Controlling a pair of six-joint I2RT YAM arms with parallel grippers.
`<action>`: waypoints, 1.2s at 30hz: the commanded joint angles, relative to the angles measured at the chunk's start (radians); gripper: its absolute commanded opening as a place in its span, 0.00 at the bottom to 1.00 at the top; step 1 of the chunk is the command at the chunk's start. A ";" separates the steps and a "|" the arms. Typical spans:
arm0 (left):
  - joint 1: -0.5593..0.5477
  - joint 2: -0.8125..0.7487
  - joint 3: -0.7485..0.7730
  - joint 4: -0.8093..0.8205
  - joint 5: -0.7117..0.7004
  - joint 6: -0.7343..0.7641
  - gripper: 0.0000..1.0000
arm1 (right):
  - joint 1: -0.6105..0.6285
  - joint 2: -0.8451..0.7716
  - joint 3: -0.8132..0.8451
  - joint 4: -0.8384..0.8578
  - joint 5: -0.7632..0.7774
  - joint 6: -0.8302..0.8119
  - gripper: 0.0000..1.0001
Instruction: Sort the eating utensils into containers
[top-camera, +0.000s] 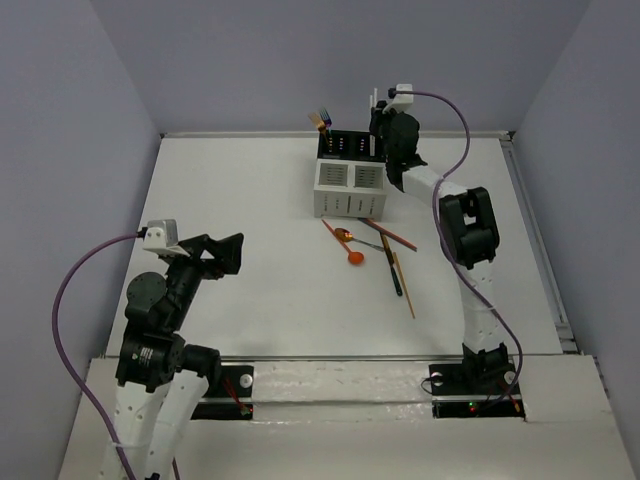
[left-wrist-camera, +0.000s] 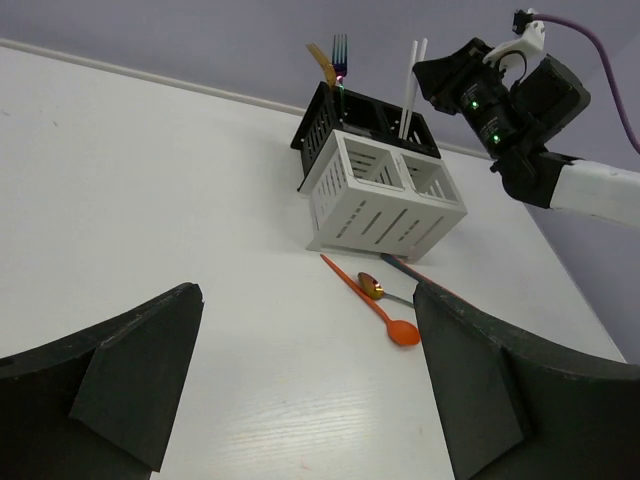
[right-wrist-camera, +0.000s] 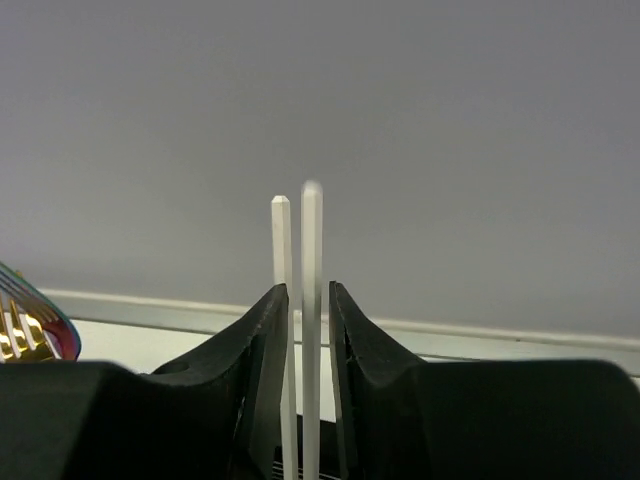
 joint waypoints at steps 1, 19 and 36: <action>0.010 -0.012 0.007 0.055 0.016 0.016 0.99 | 0.011 -0.124 -0.044 0.108 -0.033 -0.006 0.34; 0.010 -0.059 0.002 0.055 0.023 0.009 0.99 | 0.111 -0.747 -0.581 -0.360 -0.153 0.176 0.29; 0.001 -0.070 -0.005 0.064 0.046 0.008 0.99 | 0.255 -0.936 -0.959 -0.770 -0.030 0.236 0.32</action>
